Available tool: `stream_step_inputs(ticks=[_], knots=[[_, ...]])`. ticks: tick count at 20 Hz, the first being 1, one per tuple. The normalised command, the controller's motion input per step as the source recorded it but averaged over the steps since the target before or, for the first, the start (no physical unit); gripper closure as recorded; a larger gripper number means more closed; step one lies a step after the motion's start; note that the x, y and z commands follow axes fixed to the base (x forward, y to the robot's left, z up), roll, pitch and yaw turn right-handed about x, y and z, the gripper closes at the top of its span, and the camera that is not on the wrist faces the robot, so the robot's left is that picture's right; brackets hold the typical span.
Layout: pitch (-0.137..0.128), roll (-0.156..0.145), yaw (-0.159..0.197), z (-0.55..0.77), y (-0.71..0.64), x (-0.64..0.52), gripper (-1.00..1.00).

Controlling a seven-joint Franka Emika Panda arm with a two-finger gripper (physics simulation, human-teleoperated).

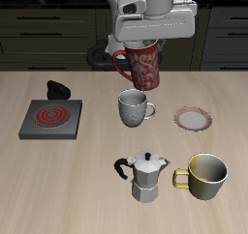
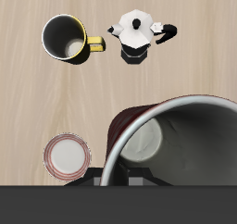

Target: Place the red mug on the plate

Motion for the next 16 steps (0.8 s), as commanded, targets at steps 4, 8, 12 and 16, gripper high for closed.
stream_step_inputs(ticks=[4,8,12,16], knots=[[0.032,0.037,-0.011,-0.17,0.33,0.03,1.00],[0.005,0.045,-0.021,-0.04,0.43,-0.14,1.00],[-0.007,0.036,-0.002,-0.01,0.37,-0.20,1.00],[-0.009,0.018,-0.017,0.01,0.37,-0.21,1.00]])
